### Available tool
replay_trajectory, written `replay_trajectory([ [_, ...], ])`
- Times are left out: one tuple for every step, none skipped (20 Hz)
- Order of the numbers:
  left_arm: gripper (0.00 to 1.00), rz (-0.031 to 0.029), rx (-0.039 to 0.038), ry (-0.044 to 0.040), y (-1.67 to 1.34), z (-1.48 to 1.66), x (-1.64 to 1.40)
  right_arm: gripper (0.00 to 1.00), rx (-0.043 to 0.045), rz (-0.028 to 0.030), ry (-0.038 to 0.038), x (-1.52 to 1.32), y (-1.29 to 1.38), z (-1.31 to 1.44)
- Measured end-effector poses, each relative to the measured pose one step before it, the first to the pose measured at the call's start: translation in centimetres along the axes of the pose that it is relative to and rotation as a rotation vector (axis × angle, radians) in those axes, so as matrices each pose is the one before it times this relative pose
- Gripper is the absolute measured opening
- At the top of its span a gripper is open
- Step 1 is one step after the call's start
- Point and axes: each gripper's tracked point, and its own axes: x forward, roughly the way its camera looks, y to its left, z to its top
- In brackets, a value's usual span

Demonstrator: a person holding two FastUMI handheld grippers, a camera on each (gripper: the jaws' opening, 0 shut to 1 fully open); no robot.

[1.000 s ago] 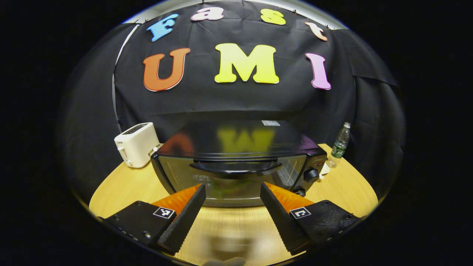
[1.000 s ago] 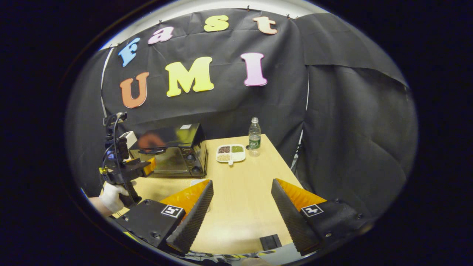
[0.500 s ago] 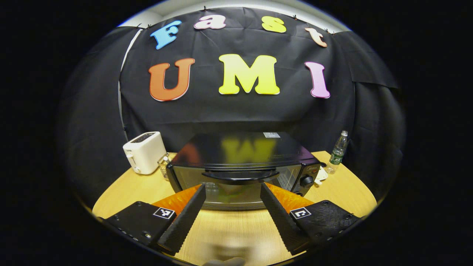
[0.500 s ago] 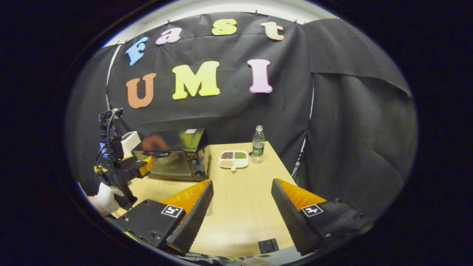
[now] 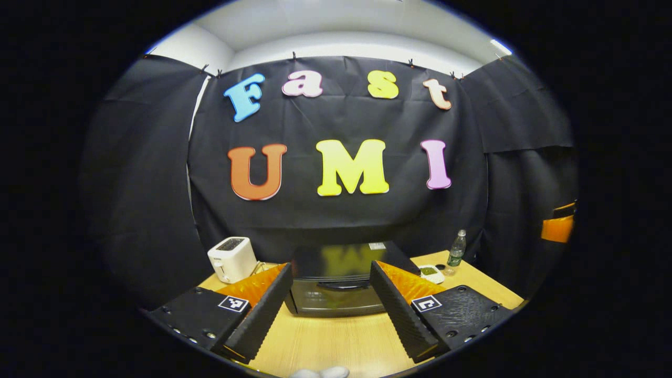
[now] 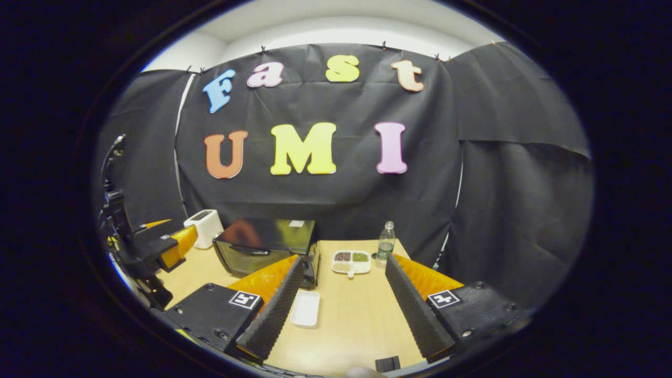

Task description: Open the electric oven with the left hand, put the food in, and close the electric oven.

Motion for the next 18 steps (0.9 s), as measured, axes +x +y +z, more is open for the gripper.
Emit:
replay_trajectory([
  [0.97,-0.00135,-0.01177,-0.01081,0.133,1.097,-1.243,1.00,-0.00262,0.00139,-0.02538,-0.463,0.338,0.928],
  [0.97,-0.00277,-0.01397,-0.01278,-0.019,1.042,-1.146,1.00,-0.00148,0.00238,-0.02371,-0.371,0.301,0.876],
  [0.97,0.00069,-0.01009,-0.00598,0.246,0.884,-1.113,0.91,-0.00103,0.00083,-0.02536,-0.368,0.256,0.753],
  [0.97,0.00497,-0.00496,-0.00465,0.272,0.763,-0.984,1.00,0.00031,0.00368,-0.02524,-0.427,0.336,0.846],
  [0.97,0.00195,0.00112,-0.00385,0.263,0.740,-0.735,1.00,0.00514,0.00323,-0.02089,-0.447,0.286,0.750],
  [0.97,-0.00234,-0.00216,-0.00497,0.016,0.537,-0.798,0.91,0.00147,0.00297,-0.01888,-0.434,0.322,0.550],
  [0.97,-0.00379,-0.00294,-0.00944,-0.021,0.768,-0.666,0.91,0.00316,-0.00038,-0.01424,-0.238,0.213,0.511],
  [1.00,0.00512,0.00576,-0.00663,0.334,0.753,-0.684,1.00,0.00878,0.00366,-0.00821,-0.319,0.206,0.392],
  [0.97,0.00788,0.00803,-0.00973,0.421,0.561,-0.671,1.00,0.00979,0.00456,-0.00711,-0.261,0.353,0.212],
  [0.97,0.00778,0.01065,-0.01042,0.275,0.535,-0.425,1.00,0.00677,0.00021,-0.00258,-0.188,0.128,0.213],
  [0.97,0.00288,0.00410,-0.00693,0.303,0.434,-0.400,1.00,0.00063,0.00045,-0.00756,-0.168,0.091,0.263],
  [0.97,0.00095,-0.00071,-0.01013,-0.025,0.452,-0.117,1.00,-0.00088,0.00298,-0.00400,-0.148,0.234,0.269],
  [0.97,-0.00012,-0.00395,-0.00387,0.117,0.417,-0.343,0.90,-0.00314,0.00120,-0.00439,-0.203,0.142,0.031],
  [0.97,0.00423,-0.00322,0.00409,0.292,0.249,-0.341,1.00,-0.00744,0.00165,-0.00463,-0.296,0.241,0.253],
  [0.97,0.00198,-0.00338,-0.00151,0.144,0.286,-0.099,1.00,-0.00426,-0.00043,-0.00298,-0.191,0.096,0.205],
  [0.97,0.00250,-0.00639,-0.00953,0.137,0.325,-0.283,1.00,-0.00511,0.00198,-0.00503,-0.236,0.156,0.264],
  [0.97,-0.00321,-0.00352,-0.00377,0.071,0.358,-0.210,1.00,-0.00125,0.00192,-0.00395,-0.239,0.185,0.230],
  [0.97,0.00049,-0.00143,-0.00221,-0.003,0.127,-0.184,1.00,0.00067,0.00235,-0.00226,-0.123,0.170,0.220],
])
